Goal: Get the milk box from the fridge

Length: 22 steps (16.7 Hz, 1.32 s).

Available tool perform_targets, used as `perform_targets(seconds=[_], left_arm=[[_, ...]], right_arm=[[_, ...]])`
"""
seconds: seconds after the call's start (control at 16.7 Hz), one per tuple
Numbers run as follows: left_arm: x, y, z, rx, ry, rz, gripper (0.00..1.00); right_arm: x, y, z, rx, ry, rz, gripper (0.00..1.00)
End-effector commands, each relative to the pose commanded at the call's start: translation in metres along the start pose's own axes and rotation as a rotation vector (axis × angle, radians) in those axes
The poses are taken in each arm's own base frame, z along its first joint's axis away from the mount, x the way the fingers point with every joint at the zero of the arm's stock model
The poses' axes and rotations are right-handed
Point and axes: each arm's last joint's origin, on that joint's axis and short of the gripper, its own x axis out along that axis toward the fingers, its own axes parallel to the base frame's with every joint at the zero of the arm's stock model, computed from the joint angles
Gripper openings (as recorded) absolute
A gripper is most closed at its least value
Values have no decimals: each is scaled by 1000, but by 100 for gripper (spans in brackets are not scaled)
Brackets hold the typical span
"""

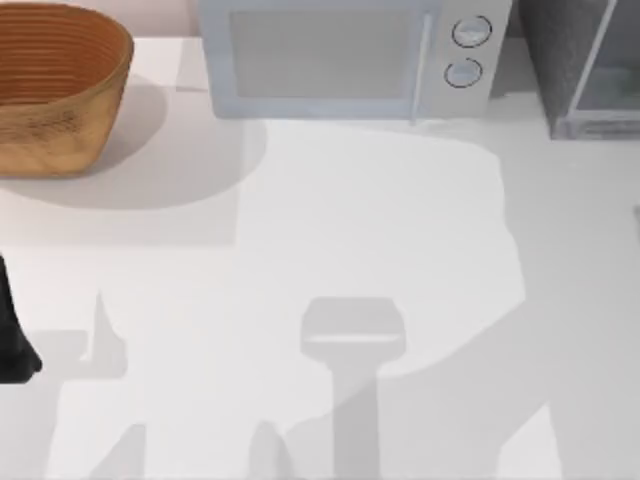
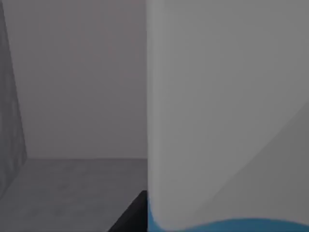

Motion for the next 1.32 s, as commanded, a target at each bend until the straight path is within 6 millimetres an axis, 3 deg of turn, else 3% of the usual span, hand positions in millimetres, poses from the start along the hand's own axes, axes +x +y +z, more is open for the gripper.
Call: perform_targets(seconds=[0.54, 0.96, 1.32], left_arm=[[0, 0, 0, 0, 0, 0, 100], [0, 0, 0, 0, 0, 0, 100], [0, 0, 0, 0, 0, 0, 100]], right_arm=[[0, -2, 2, 1, -2, -3, 0], [-1, -2, 49, 1, -2, -3, 0], [-4, -2, 51, 1, -7, -2, 0]])
